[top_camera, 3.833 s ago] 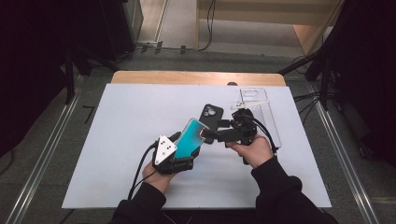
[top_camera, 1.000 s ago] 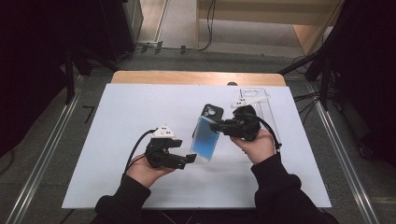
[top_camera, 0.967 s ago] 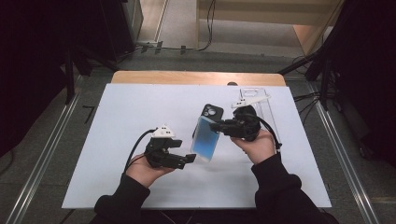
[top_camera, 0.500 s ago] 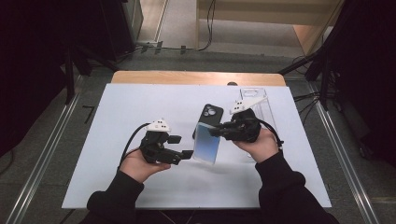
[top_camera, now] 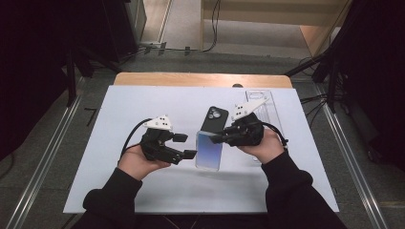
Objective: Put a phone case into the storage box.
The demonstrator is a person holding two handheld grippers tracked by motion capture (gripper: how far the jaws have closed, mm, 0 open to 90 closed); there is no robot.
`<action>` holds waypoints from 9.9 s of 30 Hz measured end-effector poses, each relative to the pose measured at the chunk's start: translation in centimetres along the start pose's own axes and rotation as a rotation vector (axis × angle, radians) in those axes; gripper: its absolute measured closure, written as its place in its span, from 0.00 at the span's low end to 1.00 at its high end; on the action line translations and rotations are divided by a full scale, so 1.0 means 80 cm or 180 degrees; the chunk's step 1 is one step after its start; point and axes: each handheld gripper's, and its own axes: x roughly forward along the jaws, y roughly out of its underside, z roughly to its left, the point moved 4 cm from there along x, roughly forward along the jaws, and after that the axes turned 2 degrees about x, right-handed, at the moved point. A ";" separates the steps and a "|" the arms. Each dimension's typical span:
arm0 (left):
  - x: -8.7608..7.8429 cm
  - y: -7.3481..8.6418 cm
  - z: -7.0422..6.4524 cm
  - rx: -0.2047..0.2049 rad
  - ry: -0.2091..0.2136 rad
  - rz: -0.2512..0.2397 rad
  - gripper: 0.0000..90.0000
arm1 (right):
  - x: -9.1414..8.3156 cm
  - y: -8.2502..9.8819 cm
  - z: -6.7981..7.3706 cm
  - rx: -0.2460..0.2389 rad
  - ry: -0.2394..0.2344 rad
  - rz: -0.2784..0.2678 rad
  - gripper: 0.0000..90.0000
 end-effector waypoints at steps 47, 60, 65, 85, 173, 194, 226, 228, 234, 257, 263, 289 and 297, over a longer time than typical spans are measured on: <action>0.011 -0.017 -0.002 0.0364 0.0772 0.0210 0.90 | 0.010 0.001 0.010 -0.0419 -0.0707 0.0173 0.84; -0.005 -0.019 0.011 0.0007 0.0505 0.0211 0.90 | -0.004 -0.001 0.001 -0.0219 -0.0427 -0.0180 0.36; -0.012 -0.022 0.016 -0.0131 0.0296 0.0163 0.90 | -0.001 0.000 0.002 -0.0112 -0.0317 -0.0189 0.23; -0.032 -0.035 0.030 -0.0673 -0.0358 -0.0099 0.90 | 0.026 0.002 -0.001 0.0629 0.0310 -0.0427 0.00; -0.030 -0.030 0.016 -0.0936 -0.0429 -0.0130 0.41 | 0.065 0.011 -0.013 0.0992 0.1228 -0.0493 0.18; -0.009 0.042 0.020 -0.0435 -0.0507 -0.0034 0.33 | 0.030 0.007 -0.023 0.0809 0.0890 -0.0469 0.18; -0.035 0.105 0.020 -0.0596 -0.0595 -0.0069 0.33 | -0.066 0.004 -0.068 0.0933 0.1116 -0.0688 0.18; -0.035 0.107 0.020 -0.0598 -0.0599 -0.0064 0.33 | -0.071 0.005 -0.073 0.0959 0.1160 -0.0700 0.18; -0.039 0.112 0.020 -0.0624 -0.0624 -0.0056 0.33 | -0.088 0.012 -0.090 0.1094 0.1338 -0.0788 0.18; -0.038 0.117 0.022 -0.0654 -0.0675 -0.0037 0.33 | -0.106 0.014 -0.198 0.1563 0.2086 -0.0779 0.18; -0.038 0.117 0.022 -0.0646 -0.0671 -0.0037 0.33 | -0.096 0.012 -0.224 0.1630 0.2150 -0.0784 0.18; -0.040 0.117 0.023 -0.0647 -0.0642 -0.0050 0.33 | -0.035 0.050 -0.304 0.1886 0.2556 -0.0679 0.17; -0.038 0.118 0.024 -0.0648 -0.0637 -0.0022 0.33 | -0.029 0.055 -0.315 0.1980 0.2585 -0.0688 0.16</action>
